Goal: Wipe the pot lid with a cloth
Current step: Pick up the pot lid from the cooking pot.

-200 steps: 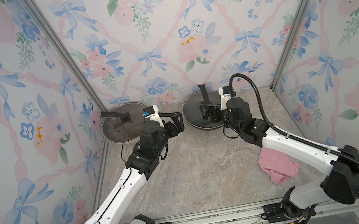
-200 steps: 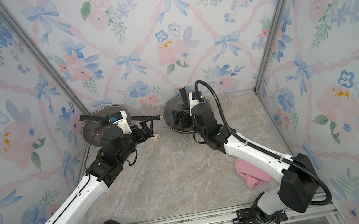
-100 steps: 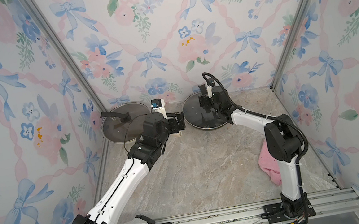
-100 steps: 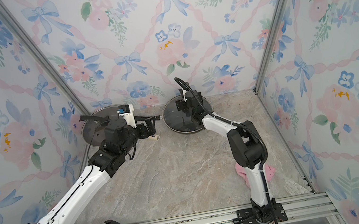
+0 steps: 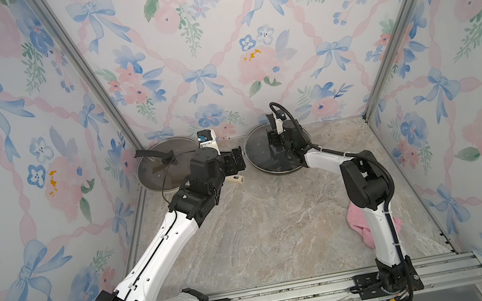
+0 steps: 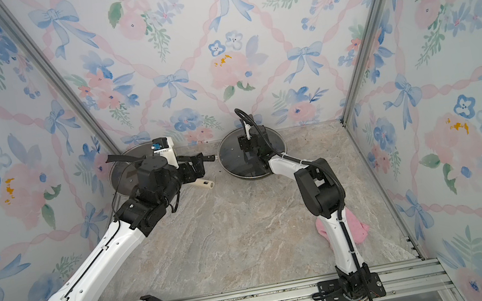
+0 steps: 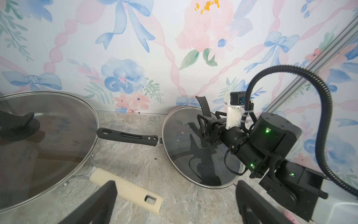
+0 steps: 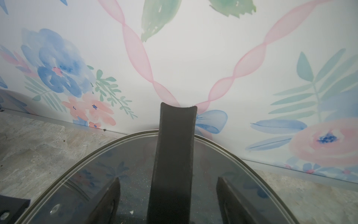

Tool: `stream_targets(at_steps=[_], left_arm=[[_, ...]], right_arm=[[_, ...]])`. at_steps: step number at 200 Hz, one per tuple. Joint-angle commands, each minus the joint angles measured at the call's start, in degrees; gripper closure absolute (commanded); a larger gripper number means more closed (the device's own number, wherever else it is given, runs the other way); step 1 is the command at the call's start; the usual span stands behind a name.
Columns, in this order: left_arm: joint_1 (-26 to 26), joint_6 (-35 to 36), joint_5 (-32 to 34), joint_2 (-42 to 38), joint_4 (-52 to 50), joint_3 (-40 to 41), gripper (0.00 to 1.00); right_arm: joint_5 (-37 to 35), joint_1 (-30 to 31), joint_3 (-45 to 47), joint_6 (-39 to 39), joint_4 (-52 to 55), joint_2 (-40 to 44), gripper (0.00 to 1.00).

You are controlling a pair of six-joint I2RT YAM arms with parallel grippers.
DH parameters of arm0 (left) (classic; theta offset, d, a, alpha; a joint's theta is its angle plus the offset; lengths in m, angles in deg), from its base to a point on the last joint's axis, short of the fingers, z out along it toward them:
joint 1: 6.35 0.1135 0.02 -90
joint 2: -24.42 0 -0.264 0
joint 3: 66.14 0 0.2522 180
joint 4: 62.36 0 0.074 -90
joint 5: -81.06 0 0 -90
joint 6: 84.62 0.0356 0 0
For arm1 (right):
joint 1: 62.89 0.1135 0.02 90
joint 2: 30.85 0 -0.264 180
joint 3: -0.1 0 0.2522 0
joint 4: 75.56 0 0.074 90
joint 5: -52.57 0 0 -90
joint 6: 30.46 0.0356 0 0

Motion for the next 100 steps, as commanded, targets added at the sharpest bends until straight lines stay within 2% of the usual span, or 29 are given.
stream_targets(at_steps=[1, 14, 49, 60, 78, 100], left_arm=[[0.4, -2.2, 1.8, 0.9, -1.4, -1.6, 0.02], [0.4, -3.0, 2.1, 0.8, -1.6, -1.5, 0.02], [0.3, -2.8, 4.3, 0.6, -2.7, -2.4, 0.02], [0.3, -2.8, 4.9, 0.3, -3.1, -2.5, 0.02], [0.3, -3.1, 6.1, -0.4, -3.2, -2.3, 0.02], [0.2, -2.9, 6.6, -1.3, -3.2, -2.0, 0.02]], right_arm=[[0.2, -0.6, 0.5, 1.0, -6.2, -2.5, 0.27], [0.6, -0.6, 1.1, 1.1, -9.4, -3.7, 0.35], [-0.4, -0.3, 3.4, 0.4, -15.6, -5.8, 0.45], [-1.0, 0.3, 4.1, -2.0, -17.1, -6.1, 0.51], [-3.6, 1.6, 4.9, -5.6, -19.1, -6.4, 0.52], [-3.4, 1.9, 3.9, -5.3, -18.4, -7.7, 0.56]])
